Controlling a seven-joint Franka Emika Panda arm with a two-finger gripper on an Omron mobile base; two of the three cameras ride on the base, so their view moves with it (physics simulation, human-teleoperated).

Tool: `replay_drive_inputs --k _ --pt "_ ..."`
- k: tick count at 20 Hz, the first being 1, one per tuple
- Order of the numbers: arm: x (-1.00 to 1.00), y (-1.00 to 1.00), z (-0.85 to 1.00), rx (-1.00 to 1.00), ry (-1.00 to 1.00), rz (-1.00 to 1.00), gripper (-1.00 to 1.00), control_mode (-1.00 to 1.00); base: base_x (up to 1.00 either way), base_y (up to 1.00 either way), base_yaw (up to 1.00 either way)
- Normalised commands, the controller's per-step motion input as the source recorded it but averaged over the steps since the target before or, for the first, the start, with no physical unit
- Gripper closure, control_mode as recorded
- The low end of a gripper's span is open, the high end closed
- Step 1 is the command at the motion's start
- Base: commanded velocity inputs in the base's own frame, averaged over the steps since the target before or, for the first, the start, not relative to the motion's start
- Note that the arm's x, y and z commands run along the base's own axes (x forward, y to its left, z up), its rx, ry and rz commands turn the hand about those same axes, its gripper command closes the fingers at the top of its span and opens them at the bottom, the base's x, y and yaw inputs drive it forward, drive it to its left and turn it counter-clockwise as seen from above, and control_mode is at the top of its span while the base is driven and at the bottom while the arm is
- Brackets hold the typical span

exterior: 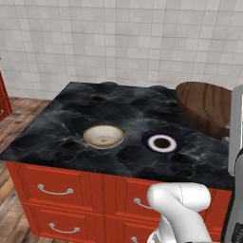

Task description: Move the bowls from the cabinet to the plates on the dining table.

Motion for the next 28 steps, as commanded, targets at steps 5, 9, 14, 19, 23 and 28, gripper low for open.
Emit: replay_drive_inputs --k 5,9,14,19,23,28 --pt "0.00 0.00 0.00 0.00 0.00 0.00 1.00 1.00 1.00 -0.38 0.11" --pt "0.00 0.00 0.00 0.00 0.00 0.00 1.00 1.00 0.99 -0.48 -0.04" --pt "0.00 0.00 0.00 0.00 0.00 0.00 1.00 1.00 0.56 -0.27 -0.24" --pt "0.00 0.00 0.00 0.00 0.00 0.00 1.00 1.00 0.29 -0.09 -0.37" --pt "0.00 0.00 0.00 0.00 0.00 0.00 1.00 1.00 0.23 0.00 -0.41" --pt "0.38 0.08 -0.02 0.00 0.00 -0.05 1.00 -1.00 0.18 0.03 -0.14"
